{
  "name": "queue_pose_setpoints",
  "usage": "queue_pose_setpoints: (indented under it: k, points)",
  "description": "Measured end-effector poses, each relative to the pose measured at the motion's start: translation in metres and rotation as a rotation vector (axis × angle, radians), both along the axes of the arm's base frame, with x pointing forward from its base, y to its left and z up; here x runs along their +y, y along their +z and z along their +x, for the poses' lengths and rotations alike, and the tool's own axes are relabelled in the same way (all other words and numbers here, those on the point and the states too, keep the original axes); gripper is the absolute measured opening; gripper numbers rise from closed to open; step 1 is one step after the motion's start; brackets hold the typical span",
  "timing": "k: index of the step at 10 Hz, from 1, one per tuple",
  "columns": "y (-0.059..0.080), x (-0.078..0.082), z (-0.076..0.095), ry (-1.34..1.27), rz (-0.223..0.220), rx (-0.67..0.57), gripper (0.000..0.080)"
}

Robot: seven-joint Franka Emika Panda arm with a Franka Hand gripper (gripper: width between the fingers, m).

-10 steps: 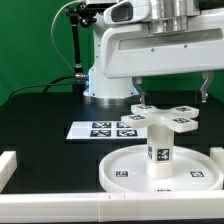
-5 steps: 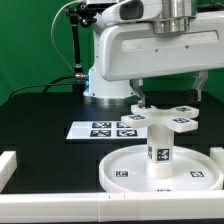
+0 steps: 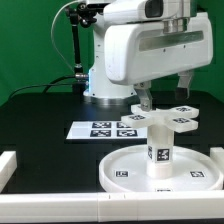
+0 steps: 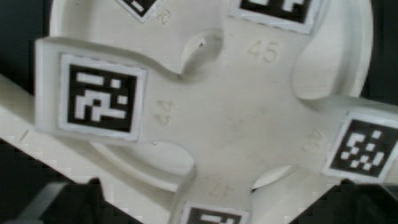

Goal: Assemble round table

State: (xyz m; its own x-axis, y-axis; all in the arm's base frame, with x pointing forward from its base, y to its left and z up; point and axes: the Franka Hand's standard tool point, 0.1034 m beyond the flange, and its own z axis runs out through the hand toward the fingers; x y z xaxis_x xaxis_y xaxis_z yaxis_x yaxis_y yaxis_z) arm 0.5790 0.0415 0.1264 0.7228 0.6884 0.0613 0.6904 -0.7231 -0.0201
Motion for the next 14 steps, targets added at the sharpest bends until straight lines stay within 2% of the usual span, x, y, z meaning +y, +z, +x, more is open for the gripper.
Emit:
queue_pose_setpoints:
  k: [4, 7, 14]
  points:
    - [-0.006, 0.000, -0.005, 0.321, -0.025, -0.032, 0.0649]
    - [-0.009, -0.003, -0.009, 0.557, -0.063, -0.023, 0.0649]
    - [-0.022, -0.006, -0.014, 0.544, -0.062, -0.001, 0.0649]
